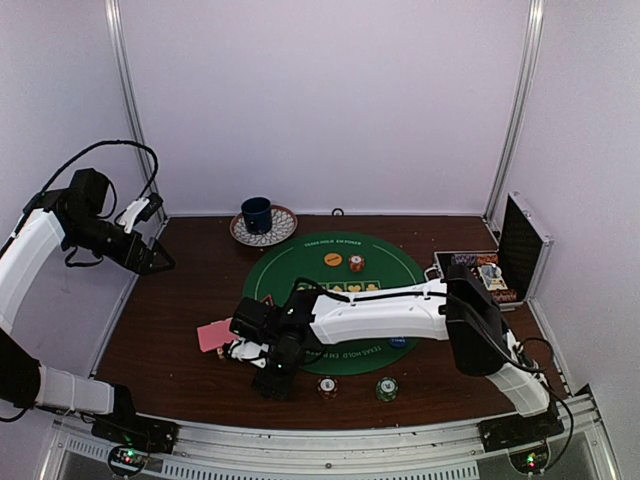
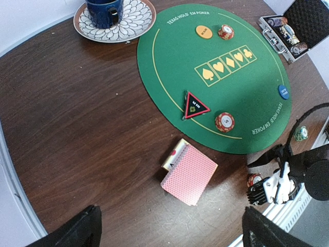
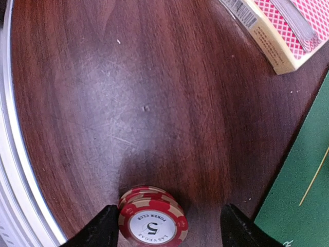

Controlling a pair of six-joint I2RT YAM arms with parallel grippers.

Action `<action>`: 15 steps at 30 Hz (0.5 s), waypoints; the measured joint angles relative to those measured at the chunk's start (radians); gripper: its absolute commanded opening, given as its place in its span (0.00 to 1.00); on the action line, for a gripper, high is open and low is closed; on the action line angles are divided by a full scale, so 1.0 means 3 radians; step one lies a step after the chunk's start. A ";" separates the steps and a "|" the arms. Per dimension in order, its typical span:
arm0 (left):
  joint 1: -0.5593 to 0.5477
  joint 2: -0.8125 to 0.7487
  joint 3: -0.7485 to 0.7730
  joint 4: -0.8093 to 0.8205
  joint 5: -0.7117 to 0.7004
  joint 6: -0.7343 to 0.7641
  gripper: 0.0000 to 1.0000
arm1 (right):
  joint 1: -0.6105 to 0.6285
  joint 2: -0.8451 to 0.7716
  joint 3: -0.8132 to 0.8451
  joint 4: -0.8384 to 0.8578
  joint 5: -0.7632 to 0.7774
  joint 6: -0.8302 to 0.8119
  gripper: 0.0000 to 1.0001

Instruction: Distribute texas hold em gaming equipment

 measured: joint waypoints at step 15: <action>0.0000 0.0000 0.0000 -0.0001 0.0006 0.0000 0.97 | 0.0017 0.0013 0.0009 -0.0014 -0.0079 -0.0013 0.55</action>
